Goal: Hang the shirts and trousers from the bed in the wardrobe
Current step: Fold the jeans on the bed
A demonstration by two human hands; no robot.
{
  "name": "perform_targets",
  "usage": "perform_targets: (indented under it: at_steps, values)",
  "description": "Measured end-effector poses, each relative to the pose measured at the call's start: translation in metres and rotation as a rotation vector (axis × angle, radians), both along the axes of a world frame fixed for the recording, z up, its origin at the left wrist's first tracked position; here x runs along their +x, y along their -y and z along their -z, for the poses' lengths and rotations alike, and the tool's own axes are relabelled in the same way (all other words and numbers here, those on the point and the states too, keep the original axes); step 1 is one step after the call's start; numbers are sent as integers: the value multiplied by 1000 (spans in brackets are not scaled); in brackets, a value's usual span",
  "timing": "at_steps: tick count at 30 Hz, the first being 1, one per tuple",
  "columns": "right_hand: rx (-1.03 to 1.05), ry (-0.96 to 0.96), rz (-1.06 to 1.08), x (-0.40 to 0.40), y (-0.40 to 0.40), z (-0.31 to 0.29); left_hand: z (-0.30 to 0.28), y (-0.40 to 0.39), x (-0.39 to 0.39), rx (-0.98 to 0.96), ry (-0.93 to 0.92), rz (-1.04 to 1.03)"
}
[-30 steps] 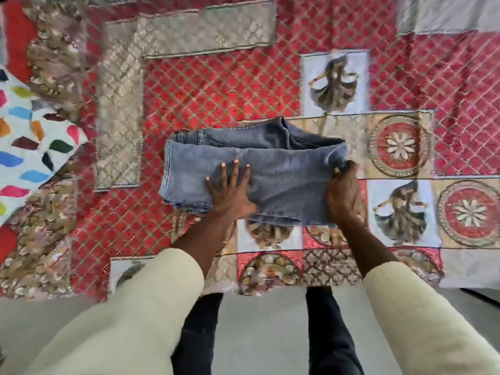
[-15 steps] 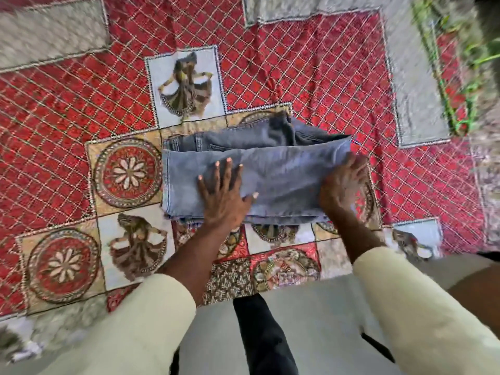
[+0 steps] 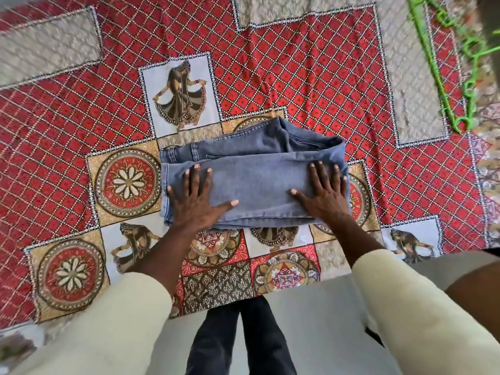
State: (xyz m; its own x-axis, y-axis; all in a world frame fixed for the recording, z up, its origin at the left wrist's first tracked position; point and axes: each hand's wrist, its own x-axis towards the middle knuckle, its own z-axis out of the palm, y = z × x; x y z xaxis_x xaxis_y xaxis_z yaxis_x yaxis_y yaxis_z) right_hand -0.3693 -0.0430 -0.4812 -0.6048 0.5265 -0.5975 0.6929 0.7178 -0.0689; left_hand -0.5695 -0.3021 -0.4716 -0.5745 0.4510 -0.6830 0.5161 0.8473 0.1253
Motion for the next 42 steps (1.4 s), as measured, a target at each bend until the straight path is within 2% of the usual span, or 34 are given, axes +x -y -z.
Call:
perform_targets:
  at_steps: [3,5,7,11,16,18,21,22,24,25,29,31,36,40,42]
  values:
    - [-78,76,218,-12,4,-12,-8,0,-6,-38,64,0]
    - [-109,105,272,-18,5,-23,-17,-8,-6,-92,97,-9]
    - [-150,110,216,-19,-4,-29,-25,-23,-1,-117,58,-16]
    - [-219,162,-48,-16,-35,-45,-38,-56,10,-144,-89,-32]
    - [-432,210,50,-34,-60,-63,-54,-98,19,-156,-259,96]
    - [-477,166,62,-35,-80,-62,-61,-126,25,-73,-325,132]
    - [-507,88,-2,-30,-115,-64,-65,-180,28,48,-323,148]
    - [-499,-21,1,-22,-129,-64,-65,-204,31,68,-304,151]
    - [-258,-225,132,-6,-164,-51,-64,-253,38,119,-284,158]
    - [-206,-331,207,2,-180,-45,-62,-276,41,152,-265,157]
    - [78,-443,569,33,-254,-49,-43,-373,57,248,-161,230]
    - [226,-406,565,47,-290,-44,-34,-410,63,266,-132,269]
    - [106,-222,508,68,-340,-20,-9,-456,74,107,20,260]
    - [161,-317,480,84,-298,-7,-1,-456,74,-11,72,315]
    - [120,-350,413,92,-260,-6,-5,-461,70,-57,112,310]
